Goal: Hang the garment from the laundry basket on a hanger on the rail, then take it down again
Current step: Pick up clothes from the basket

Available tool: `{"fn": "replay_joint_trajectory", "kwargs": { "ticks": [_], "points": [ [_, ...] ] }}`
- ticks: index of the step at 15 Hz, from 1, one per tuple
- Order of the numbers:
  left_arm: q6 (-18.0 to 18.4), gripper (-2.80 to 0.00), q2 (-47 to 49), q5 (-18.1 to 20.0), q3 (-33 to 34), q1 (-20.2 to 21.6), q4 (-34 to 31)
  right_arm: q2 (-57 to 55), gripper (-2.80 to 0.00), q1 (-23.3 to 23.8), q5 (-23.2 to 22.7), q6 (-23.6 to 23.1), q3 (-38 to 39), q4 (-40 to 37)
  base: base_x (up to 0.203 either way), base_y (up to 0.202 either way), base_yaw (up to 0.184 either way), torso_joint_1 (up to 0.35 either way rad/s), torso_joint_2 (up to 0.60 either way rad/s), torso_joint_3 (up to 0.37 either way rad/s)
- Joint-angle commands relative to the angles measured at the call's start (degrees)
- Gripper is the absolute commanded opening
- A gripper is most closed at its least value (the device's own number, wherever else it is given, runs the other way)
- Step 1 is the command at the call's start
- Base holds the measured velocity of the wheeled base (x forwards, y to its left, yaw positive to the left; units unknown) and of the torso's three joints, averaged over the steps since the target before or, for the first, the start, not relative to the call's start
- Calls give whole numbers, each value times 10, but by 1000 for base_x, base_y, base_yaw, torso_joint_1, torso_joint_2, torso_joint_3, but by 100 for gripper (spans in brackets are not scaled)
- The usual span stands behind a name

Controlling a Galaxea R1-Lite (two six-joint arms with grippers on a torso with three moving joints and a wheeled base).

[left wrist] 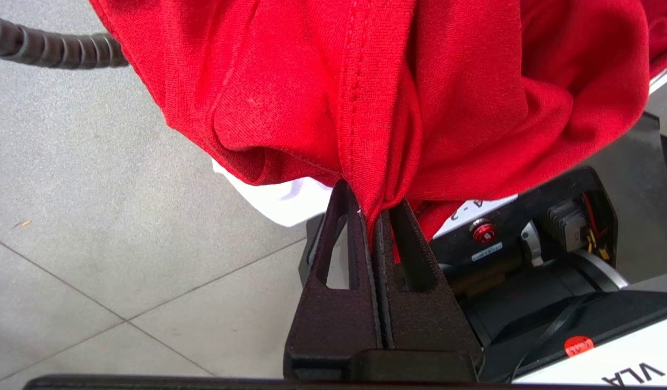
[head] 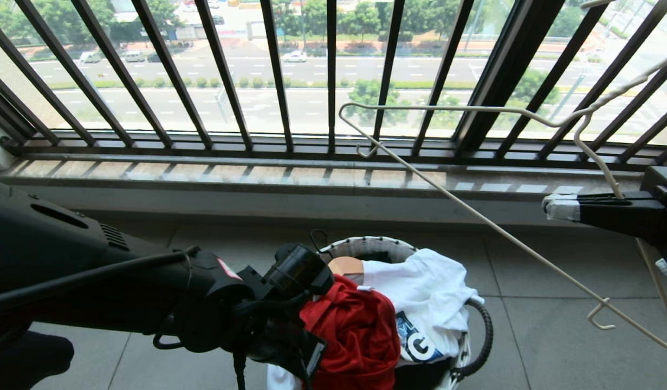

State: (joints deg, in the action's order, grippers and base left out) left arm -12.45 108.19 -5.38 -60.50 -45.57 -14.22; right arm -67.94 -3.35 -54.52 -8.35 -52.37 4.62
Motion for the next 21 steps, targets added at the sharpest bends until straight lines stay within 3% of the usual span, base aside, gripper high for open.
{"fn": "replay_joint_trajectory", "kwargs": {
  "ticks": [1, 4, 8, 11, 12, 21],
  "points": [
    [-1, -280, -19, -2, -20, -25, -79, -1, -280, 0, -3, 0, -2, 0, 0, 0, 0, 0, 0, 0],
    [-2, -280, 5, -3, -45, -33, -147, -2, -280, 0, -3, 0, -3, 0, 0, 0, 0, 0, 0, 0],
    [-6, -280, 82, -33, -56, -33, -150, -3, -280, 0, -3, -1, -3, 0, 0, 0, 0, 0, 0, 0],
    [-8, -280, 84, -39, -58, -33, -148, -5, -280, 1, -3, 0, -4, 0, 0, 0, 0, 0, 0, 0],
    [-9, 0, 79, -39, -58, -33, -148, -5, -280, 2, -3, 0, -4, 0, 0, 0, 0, 0, 0, 0],
    [-16, 0, -92, -39, -68, -32, -169, -4, -280, 5, -3, 0, -4, 0, 0, 0, 0, 0, 0, 0]
  ]
}}
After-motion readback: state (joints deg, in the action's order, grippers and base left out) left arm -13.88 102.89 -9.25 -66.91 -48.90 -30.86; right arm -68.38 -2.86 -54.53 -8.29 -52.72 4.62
